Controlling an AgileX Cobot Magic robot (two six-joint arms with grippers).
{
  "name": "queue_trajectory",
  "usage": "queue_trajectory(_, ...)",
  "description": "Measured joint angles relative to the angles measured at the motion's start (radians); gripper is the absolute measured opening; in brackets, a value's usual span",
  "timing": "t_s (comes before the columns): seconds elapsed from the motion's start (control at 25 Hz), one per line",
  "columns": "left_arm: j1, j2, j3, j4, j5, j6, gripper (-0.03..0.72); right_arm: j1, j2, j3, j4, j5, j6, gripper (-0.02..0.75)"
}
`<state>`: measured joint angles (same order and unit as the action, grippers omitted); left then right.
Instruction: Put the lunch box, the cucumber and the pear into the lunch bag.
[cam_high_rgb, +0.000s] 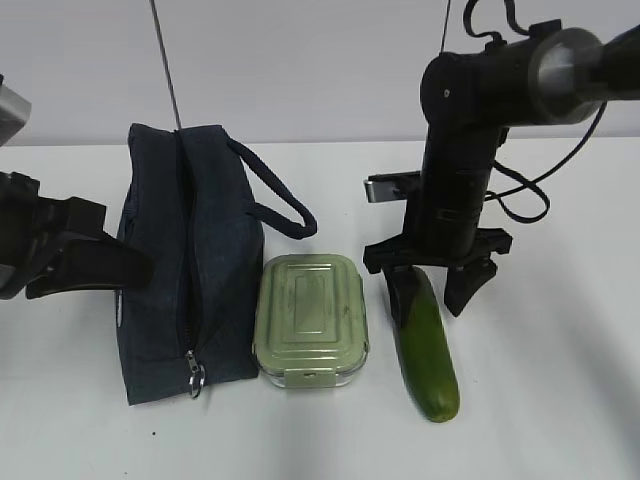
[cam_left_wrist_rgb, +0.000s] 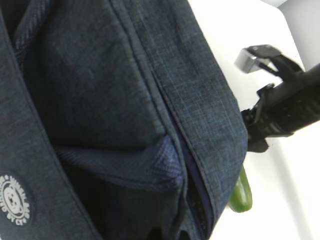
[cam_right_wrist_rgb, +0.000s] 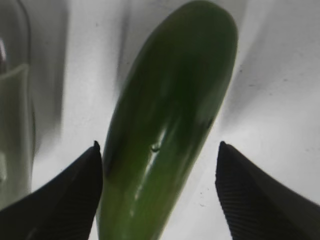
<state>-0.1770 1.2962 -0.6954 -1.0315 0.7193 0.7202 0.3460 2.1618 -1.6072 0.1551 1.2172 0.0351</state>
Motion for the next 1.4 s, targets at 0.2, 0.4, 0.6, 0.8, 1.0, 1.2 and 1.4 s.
queue_trajectory(0.2, 0.0, 0.0, 0.0, 0.0, 0.0, 0.0, -0.013, 0.0, 0.048, 0.0, 0.017, -0.005, 0.0, 0.461)
queue_trajectory(0.4, 0.0, 0.0, 0.0, 0.0, 0.0, 0.0, -0.013, 0.0, 0.049, -0.033, 0.006, -0.005, -0.035, 0.382)
queue_trajectory(0.6, 0.0, 0.0, 0.0, 0.0, 0.0, 0.0, -0.013, 0.0, 0.023, -0.144, -0.008, -0.005, -0.05, 0.38)
queue_trajectory(0.8, 0.0, 0.0, 0.0, 0.0, 0.0, 0.0, -0.013, 0.0, -0.06, -0.307, 0.007, 0.004, -0.052, 0.38)
queue_trajectory(1.0, 0.0, 0.0, 0.0, 0.0, 0.0, 0.0, -0.013, 0.0, -0.095, -0.478, 0.23, 0.015, -0.092, 0.379)
queue_trajectory(1.2, 0.0, 0.0, 0.0, 0.0, 0.0, 0.0, -0.013, 0.032, -0.092, -0.504, 0.573, -0.001, -0.26, 0.379)
queue_trajectory(1.4, 0.0, 0.0, 0.0, 0.0, -0.001, 0.0, -0.013, 0.095, -0.027, -0.51, 0.79, -0.087, -0.387, 0.379)
